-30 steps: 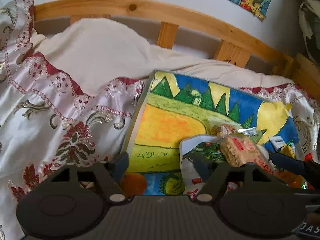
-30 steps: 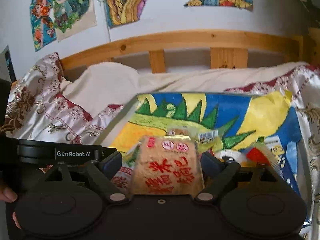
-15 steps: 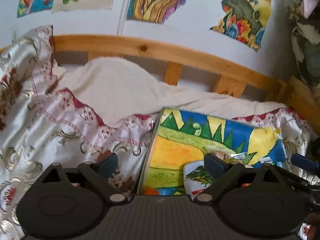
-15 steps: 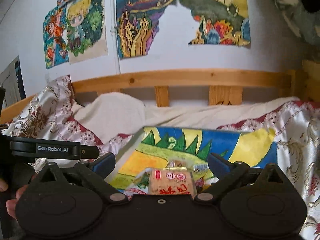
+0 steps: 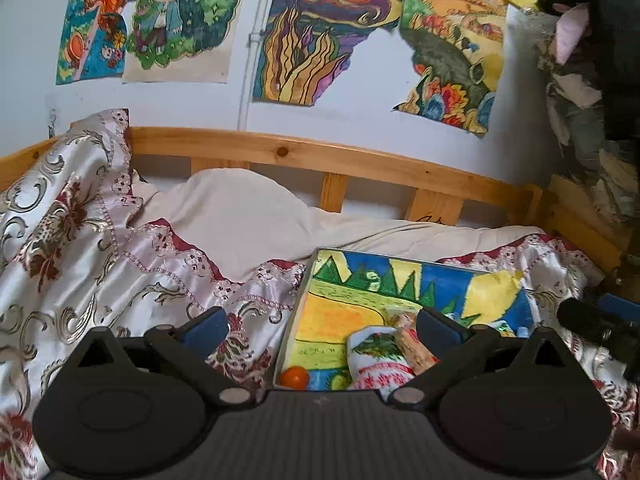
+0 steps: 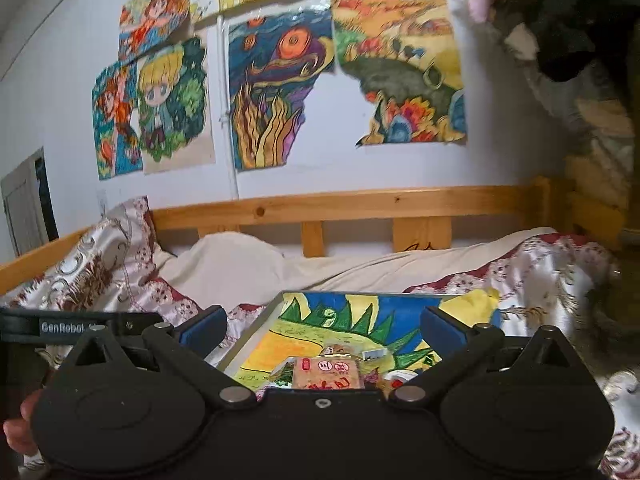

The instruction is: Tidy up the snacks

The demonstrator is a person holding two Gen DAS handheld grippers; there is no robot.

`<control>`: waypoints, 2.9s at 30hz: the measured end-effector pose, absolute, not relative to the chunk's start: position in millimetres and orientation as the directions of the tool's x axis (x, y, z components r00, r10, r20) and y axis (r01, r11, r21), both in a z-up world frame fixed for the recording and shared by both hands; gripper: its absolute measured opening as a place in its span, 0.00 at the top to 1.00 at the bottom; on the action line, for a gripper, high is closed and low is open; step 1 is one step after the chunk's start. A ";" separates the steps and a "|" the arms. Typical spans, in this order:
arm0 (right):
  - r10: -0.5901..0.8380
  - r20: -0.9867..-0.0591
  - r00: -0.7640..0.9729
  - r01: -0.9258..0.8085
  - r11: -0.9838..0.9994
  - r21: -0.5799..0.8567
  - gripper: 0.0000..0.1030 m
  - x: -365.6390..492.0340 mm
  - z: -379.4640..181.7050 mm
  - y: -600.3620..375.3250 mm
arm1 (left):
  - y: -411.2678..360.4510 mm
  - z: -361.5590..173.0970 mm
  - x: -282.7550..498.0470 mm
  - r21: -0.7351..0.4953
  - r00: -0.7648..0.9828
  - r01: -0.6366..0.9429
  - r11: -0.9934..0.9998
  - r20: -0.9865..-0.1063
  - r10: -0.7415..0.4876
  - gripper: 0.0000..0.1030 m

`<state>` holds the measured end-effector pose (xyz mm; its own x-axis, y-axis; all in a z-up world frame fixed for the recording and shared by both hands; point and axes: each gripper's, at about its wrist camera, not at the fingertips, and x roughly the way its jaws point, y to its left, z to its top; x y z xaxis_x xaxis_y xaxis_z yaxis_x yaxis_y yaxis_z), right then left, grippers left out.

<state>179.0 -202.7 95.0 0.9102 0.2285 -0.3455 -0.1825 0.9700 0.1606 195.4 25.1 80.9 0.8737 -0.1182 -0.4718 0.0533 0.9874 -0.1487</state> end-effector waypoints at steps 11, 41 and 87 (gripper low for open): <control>0.223 -0.304 0.926 -0.168 0.966 0.196 0.01 107.4 98.1 -229.2 | 8.8 74.9 115.3 -0.140 0.892 0.064 0.988 -0.436 -0.120 0.00; 0.191 -0.326 0.926 -0.117 0.965 0.234 0.01 -25.8 68.7 -240.6 | -3.9 60.0 -3.8 -0.098 0.911 0.030 0.995 -0.407 -0.068 0.00; 0.180 -0.470 0.864 -0.063 0.965 0.253 0.01 -36.6 9.2 -229.9 | -11.2 7.4 -14.4 -0.028 0.842 0.018 0.999 -0.538 -0.030 0.00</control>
<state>-36.6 -229.9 9.2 0.8643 0.1798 -0.4698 -0.0632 0.9654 0.2531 -14.4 -11.2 7.4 0.8421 -0.0302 -0.5384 0.0177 0.9994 -0.0283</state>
